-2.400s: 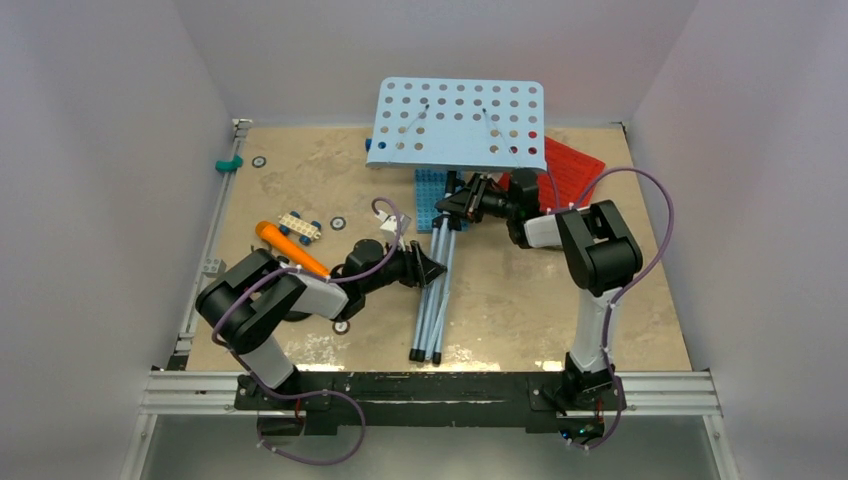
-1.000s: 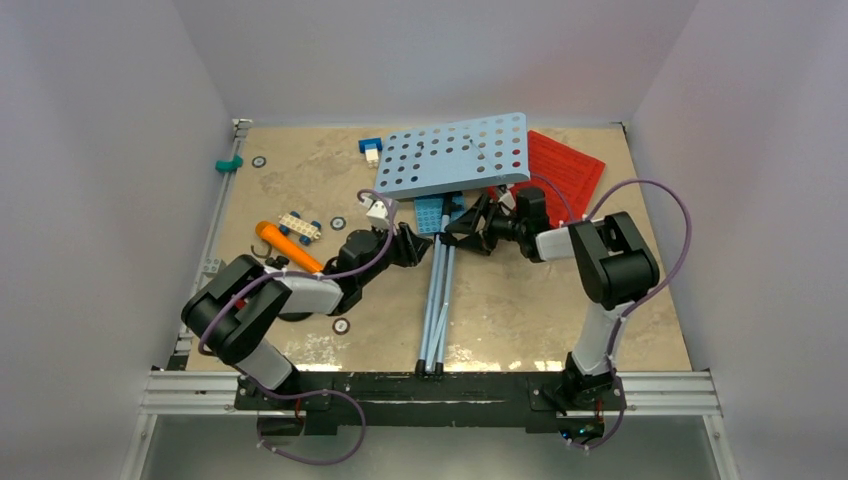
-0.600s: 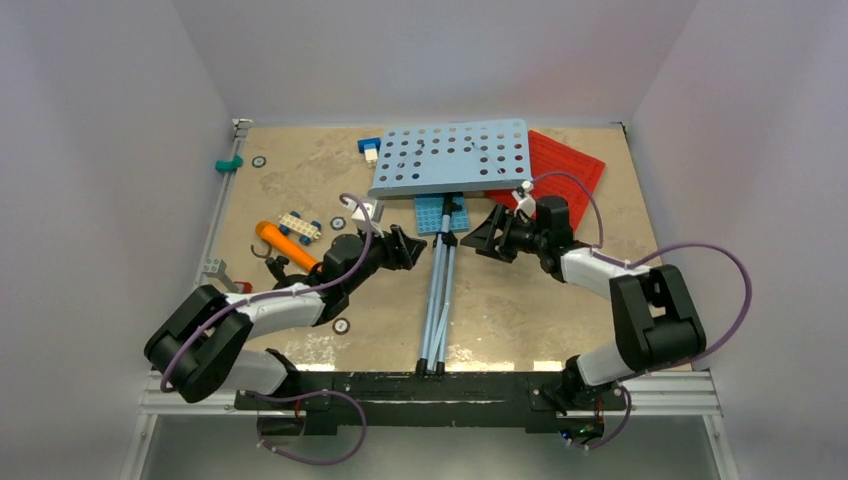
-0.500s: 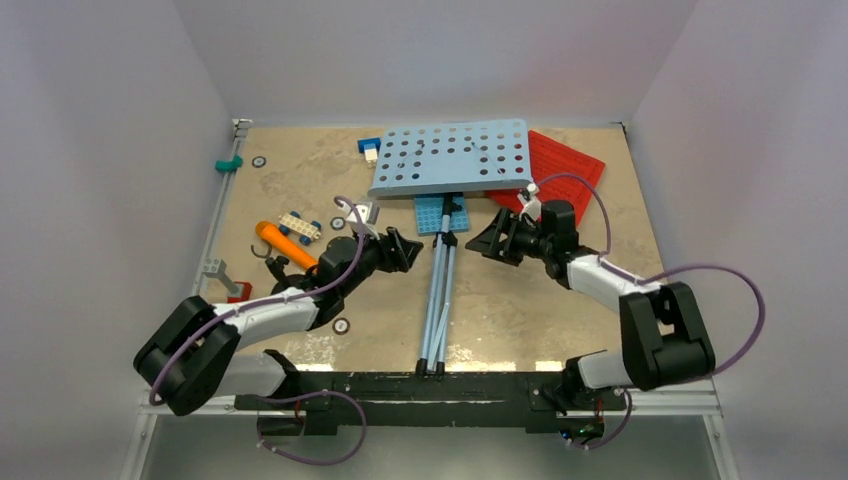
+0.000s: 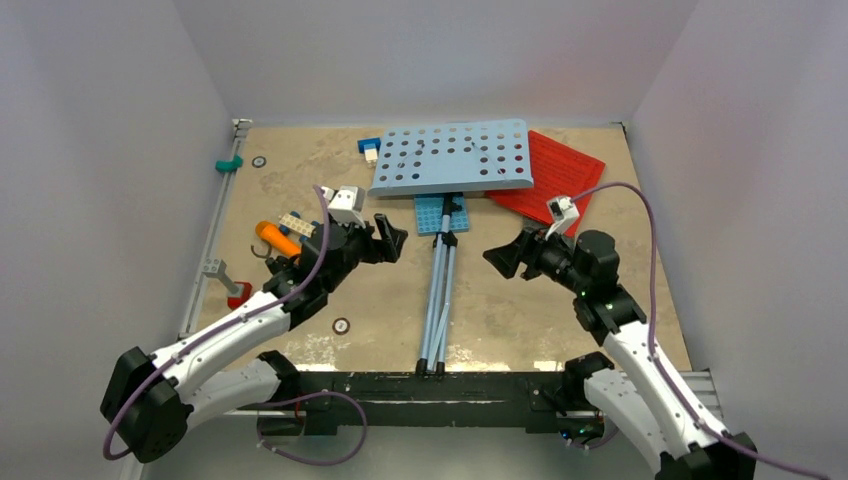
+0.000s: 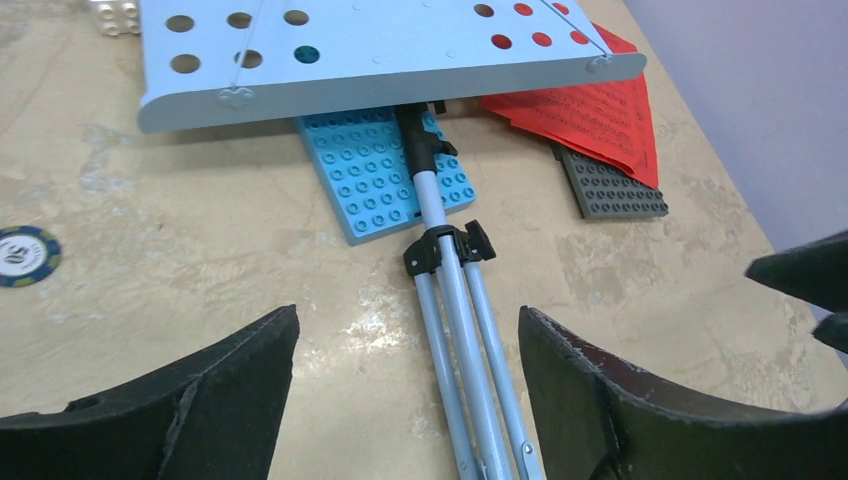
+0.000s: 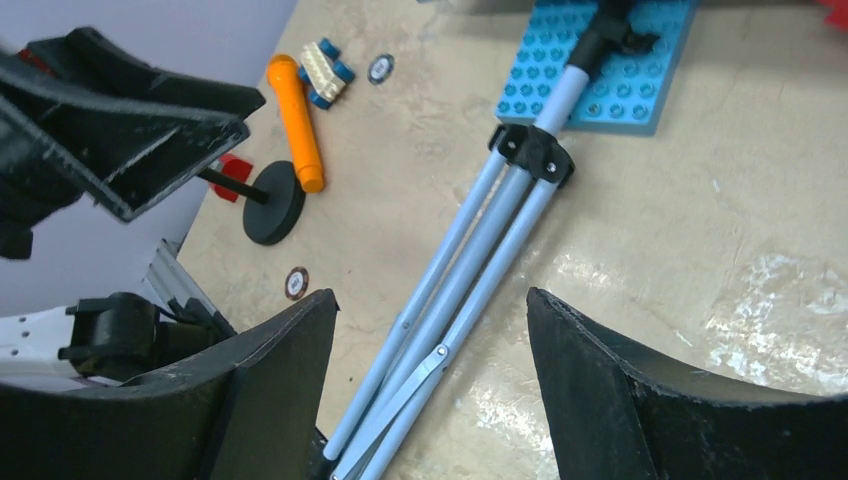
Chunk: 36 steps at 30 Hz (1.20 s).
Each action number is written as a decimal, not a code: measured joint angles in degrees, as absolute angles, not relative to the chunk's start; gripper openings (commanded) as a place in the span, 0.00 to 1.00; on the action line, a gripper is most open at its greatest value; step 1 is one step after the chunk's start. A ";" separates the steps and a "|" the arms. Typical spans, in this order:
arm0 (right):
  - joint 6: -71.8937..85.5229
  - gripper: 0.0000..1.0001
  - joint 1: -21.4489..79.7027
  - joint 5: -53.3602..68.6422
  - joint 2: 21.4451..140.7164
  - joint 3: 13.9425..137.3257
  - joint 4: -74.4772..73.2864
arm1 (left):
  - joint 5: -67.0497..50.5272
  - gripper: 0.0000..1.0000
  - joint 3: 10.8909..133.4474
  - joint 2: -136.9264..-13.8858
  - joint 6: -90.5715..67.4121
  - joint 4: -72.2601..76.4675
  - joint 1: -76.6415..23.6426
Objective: Pack up the instrument practice props
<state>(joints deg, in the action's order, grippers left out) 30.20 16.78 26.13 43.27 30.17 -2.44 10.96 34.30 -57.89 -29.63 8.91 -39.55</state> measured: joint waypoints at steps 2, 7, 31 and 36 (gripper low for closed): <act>28.47 0.74 18.02 24.56 38.37 30.17 -4.38 | 12.23 0.94 36.53 -56.40 -29.23 4.60 -39.55; 25.52 0.74 20.36 20.23 31.97 30.59 -9.15 | 15.18 1.00 41.82 -52.80 -29.28 -5.39 -39.55; 35.16 0.98 24.80 5.02 32.84 45.32 -19.33 | 25.87 1.00 60.29 -53.36 -47.16 -37.34 -39.55; 35.42 0.99 24.80 4.73 31.88 41.45 -16.25 | 25.78 0.99 58.98 -51.90 -44.73 -37.36 -39.55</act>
